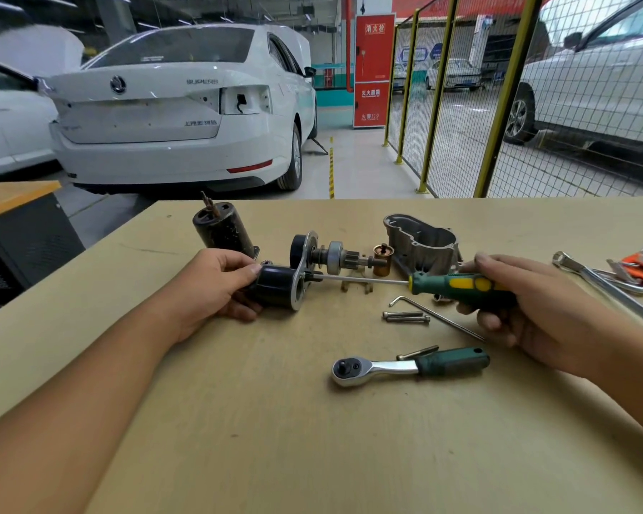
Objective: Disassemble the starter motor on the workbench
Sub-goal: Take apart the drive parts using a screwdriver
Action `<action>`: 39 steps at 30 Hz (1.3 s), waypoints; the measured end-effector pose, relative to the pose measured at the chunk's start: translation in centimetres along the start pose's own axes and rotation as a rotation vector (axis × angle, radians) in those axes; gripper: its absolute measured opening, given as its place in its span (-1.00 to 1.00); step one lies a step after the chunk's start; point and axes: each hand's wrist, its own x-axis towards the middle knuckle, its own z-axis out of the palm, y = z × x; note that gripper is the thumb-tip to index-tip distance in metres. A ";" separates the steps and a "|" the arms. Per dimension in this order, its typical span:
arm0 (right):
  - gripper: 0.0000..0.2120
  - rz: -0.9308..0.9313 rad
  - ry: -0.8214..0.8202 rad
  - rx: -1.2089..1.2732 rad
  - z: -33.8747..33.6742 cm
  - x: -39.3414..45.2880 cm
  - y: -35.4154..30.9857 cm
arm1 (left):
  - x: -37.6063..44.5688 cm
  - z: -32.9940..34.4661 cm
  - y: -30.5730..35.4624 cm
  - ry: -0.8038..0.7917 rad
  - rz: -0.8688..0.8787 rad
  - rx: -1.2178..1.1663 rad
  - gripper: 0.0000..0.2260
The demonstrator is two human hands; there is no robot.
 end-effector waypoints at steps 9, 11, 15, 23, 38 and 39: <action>-0.68 -0.082 -0.039 0.126 -0.2 0.1 0.4 | 0.0 0.0 -0.1 -0.002 0.003 0.004 -0.85; -0.67 -0.039 -0.026 0.055 0.1 -0.1 0.2 | 0.0 0.0 -0.1 -0.001 0.005 0.001 -0.85; -0.60 -0.039 -0.017 -0.002 -0.2 0.0 0.0 | 0.0 0.0 -0.1 -0.002 0.005 -0.002 -0.85; -0.72 -0.052 -0.046 0.090 0.1 0.0 0.1 | 0.0 -0.1 -0.2 -0.001 0.006 -0.003 -0.86; -0.63 -0.011 -0.032 0.054 0.4 -0.2 -0.2 | 0.0 -0.1 0.0 0.000 0.002 0.018 -0.86; -0.60 0.007 -0.019 0.032 0.1 -0.3 -0.1 | -0.2 0.0 -0.3 0.001 0.000 0.011 -0.86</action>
